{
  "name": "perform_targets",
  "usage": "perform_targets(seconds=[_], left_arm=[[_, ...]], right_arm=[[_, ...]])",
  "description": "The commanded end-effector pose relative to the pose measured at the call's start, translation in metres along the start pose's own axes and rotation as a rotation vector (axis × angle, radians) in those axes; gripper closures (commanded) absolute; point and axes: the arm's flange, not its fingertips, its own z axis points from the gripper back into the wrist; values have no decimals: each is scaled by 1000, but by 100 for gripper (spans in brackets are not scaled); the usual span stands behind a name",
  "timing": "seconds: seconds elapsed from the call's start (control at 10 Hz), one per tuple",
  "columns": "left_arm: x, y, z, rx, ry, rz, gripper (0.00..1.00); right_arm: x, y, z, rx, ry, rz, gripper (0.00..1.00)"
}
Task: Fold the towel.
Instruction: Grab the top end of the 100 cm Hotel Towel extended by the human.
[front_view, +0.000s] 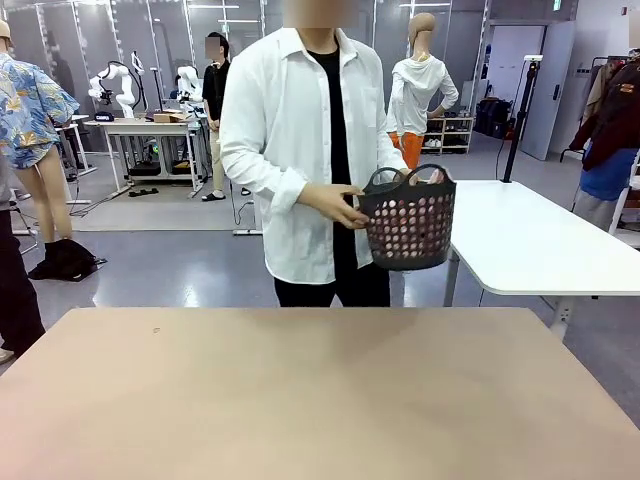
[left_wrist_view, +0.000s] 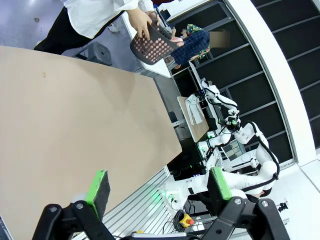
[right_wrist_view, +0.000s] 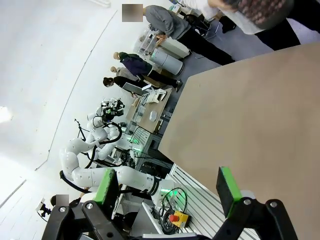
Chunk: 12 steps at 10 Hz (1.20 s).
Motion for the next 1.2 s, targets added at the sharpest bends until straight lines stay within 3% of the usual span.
perform_targets(seconds=[0.0, 1.1], left_arm=[[-1, 1, 0, -23, -10, -21, 0], [-1, 1, 0, -23, -10, -21, 0]], right_arm=[[3, 1, 2, 6, -4, 23, 0], [3, 1, 2, 6, -4, 23, 0]])
